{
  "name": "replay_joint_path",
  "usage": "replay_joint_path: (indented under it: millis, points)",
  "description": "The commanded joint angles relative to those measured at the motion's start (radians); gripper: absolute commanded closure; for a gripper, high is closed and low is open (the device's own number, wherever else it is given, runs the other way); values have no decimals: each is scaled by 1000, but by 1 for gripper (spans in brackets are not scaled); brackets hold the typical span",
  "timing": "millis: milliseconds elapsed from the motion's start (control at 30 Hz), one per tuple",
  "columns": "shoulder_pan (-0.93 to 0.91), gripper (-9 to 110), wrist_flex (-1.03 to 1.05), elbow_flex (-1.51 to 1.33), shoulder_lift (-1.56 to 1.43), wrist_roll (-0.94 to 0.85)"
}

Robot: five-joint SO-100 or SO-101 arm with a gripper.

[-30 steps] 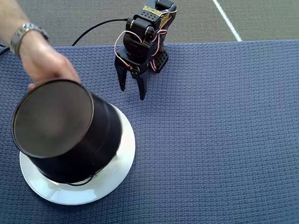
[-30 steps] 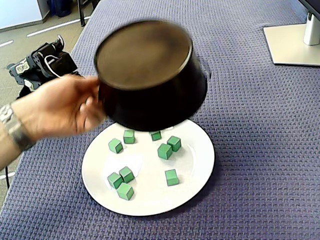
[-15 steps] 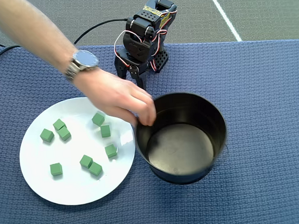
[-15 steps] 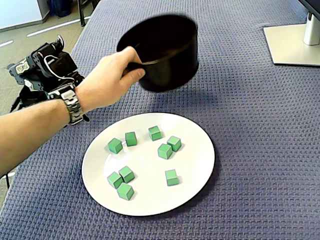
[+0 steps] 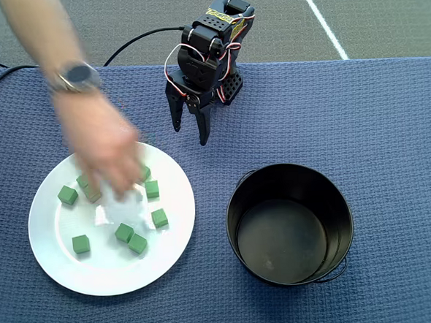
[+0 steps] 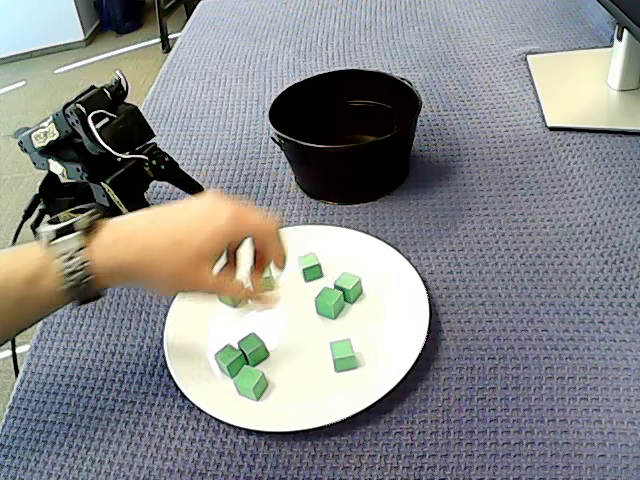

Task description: Pick up the items on the white plate and put them in the black container.

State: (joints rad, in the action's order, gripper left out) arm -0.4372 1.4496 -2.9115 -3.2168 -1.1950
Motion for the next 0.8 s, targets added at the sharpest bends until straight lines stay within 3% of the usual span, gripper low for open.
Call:
replay_joint_path:
  millis: [0,767]
  points:
    - [9,78,44,-83,35,20]
    - [-15,79,48,-83,35,0]
